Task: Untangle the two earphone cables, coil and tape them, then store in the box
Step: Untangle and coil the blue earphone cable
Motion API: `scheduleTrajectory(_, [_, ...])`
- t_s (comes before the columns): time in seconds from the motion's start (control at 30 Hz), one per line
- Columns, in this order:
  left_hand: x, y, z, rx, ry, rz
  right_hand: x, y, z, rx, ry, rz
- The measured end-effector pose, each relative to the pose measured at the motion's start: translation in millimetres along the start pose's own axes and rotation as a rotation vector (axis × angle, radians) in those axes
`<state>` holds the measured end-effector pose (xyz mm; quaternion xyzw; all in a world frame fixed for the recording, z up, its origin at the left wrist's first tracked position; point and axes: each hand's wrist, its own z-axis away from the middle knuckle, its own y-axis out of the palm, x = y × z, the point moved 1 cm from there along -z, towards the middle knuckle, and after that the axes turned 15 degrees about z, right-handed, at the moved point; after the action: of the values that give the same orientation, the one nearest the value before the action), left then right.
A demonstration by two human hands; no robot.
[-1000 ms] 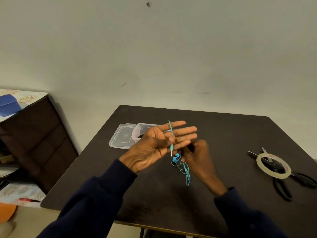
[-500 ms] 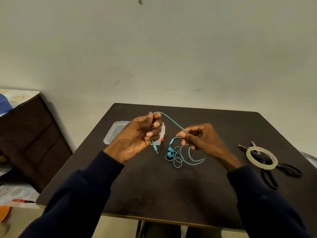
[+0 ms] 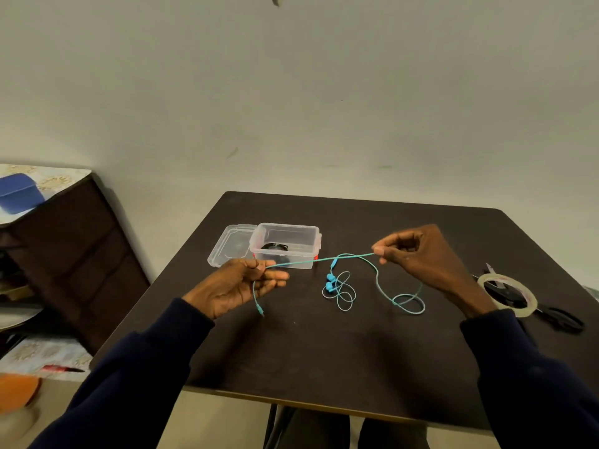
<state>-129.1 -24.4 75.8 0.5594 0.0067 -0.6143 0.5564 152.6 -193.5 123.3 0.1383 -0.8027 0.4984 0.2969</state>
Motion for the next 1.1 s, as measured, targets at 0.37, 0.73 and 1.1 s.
scheduleTrajectory(0.37, [5.0, 20.1, -7.0, 0.132, 0.684, -0.964, 39.9, 65.4, -9.8, 0.095, -0.102, -0.039])
scheduleTrajectory(0.73, [0.7, 5.9, -14.7, 0.036, 0.671, -0.873, 26.0, 63.1, -4.9, 0.173, 0.005, -0.012])
scheduleTrajectory(1.1, [-5.6, -60.5, -34.9, -0.369, 0.549, -0.895, -3.8, 13.3, 6.2, 0.154, 0.071, 0.207])
